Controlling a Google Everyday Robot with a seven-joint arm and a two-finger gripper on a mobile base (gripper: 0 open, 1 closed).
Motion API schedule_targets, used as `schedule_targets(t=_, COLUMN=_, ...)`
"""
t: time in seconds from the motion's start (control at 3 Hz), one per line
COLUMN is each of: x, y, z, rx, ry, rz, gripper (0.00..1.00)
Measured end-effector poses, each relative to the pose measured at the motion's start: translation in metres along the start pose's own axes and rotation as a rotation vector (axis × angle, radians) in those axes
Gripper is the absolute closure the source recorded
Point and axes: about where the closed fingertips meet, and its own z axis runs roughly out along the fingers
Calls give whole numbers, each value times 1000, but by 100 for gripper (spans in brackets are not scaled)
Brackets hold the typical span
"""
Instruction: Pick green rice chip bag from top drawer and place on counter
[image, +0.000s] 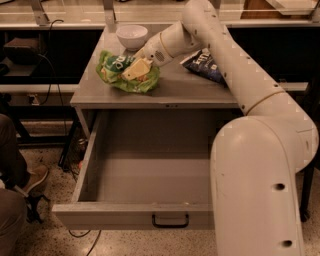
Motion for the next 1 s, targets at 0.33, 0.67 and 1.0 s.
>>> schedule_targets(t=0.33, x=1, y=-5, z=-2, rx=-9, ry=-23, rz=14, gripper=0)
schedule_targets(t=0.67, x=6, y=-12, z=-29, rx=23, ry=-69, rz=28, gripper=0)
schedule_targets(t=1.0, x=12, y=-16, z=-84, rx=120, ry=-111, rz=36, gripper=0)
